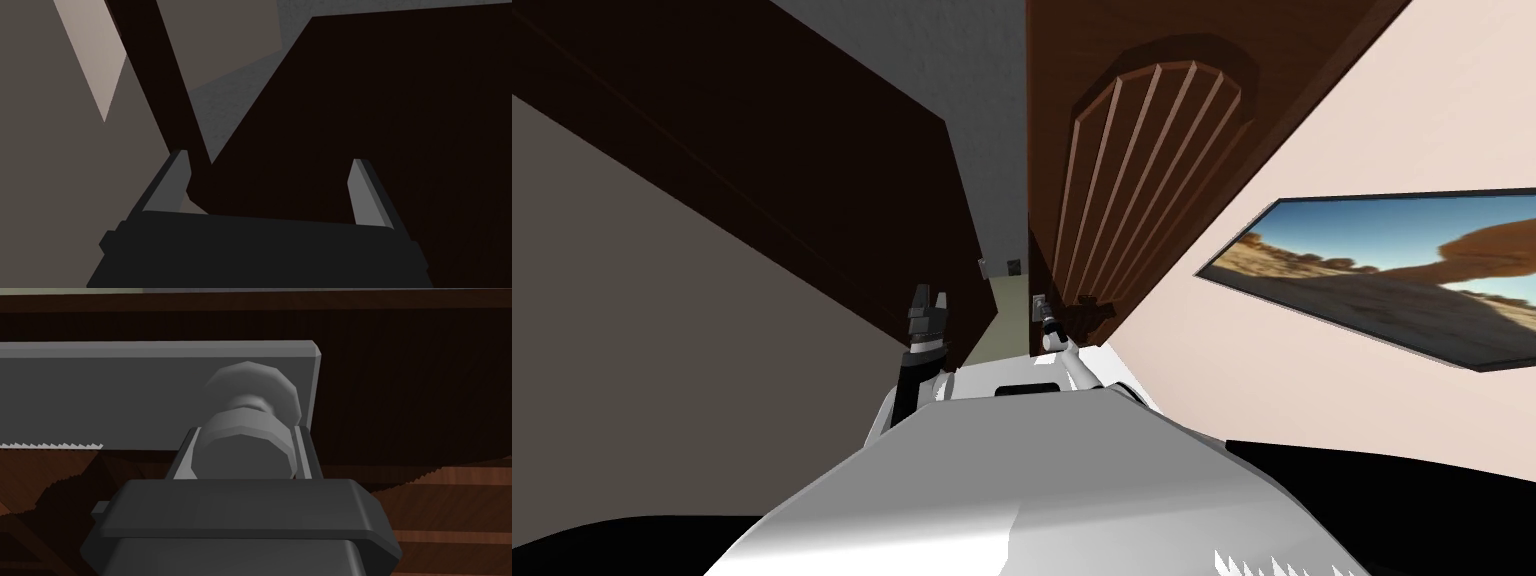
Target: Push the door open
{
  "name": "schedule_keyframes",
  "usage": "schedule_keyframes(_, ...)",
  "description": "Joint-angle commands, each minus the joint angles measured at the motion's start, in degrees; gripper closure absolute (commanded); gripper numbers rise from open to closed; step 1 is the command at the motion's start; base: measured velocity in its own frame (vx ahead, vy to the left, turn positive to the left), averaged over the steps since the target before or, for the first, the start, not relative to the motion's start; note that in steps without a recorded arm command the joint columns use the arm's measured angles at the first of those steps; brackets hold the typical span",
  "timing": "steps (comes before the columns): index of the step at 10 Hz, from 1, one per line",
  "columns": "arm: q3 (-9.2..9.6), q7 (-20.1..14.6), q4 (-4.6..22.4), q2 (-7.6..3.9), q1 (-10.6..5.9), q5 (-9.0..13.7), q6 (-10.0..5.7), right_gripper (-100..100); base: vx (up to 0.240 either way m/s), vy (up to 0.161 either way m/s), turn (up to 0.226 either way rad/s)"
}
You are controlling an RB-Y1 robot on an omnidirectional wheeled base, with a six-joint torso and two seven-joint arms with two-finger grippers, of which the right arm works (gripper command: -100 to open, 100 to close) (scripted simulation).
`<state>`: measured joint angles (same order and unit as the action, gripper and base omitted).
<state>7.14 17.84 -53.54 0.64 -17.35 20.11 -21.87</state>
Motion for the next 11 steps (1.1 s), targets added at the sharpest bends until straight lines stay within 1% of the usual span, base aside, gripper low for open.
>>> schedule_keyframes(1, 0.08, 0.0, 0.2, 0.05, 0.35, 0.0, 0.06, 100, 0.000, 0.000, 0.000)
schedule_keyframes(2, 0.08, 0.0, 0.2, 0.05, 0.35, 0.0, 0.06, 100, 0.000, 0.000, 0.000)
schedule_keyframes(3, -0.62, 0.3, 0.1, -0.78, -0.04, 0.2, -0.07, 100, 0.096, 0.039, -0.023)
schedule_keyframes(6, -1.83, 0.8, 0.3, -1.96, -0.14, 0.5, -0.21, 100, 0.172, 0.092, -0.059)
schedule_keyframes(7, -1.83, 0.8, 0.3, -1.96, -0.14, 0.5, -0.21, 100, 0.126, 0.042, 0.004)
schedule_keyframes(8, -2.63, 1.2, 0.4, -2.58, -0.21, 0.7, -0.31, 100, 0.155, 0.056, -0.067)
schedule_keyframes(11, -4.54, 2.0, 0.6, -3.58, -0.36, 1.1, -0.53, 100, 0.211, 0.078, -0.115)
